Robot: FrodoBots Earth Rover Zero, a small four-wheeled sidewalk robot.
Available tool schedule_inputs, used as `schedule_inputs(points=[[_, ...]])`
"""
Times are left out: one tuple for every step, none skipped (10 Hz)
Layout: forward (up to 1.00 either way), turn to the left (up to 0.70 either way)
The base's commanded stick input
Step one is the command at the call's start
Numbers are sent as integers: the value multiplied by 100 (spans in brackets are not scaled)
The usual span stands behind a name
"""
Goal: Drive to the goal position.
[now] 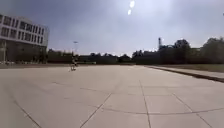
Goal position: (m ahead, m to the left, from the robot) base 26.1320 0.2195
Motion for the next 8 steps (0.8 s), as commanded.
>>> schedule_inputs(points=[[70, -1], [70, -1], [70, -1], [70, -1], [70, -1], [70, -1], [70, -1], [70, -1]])
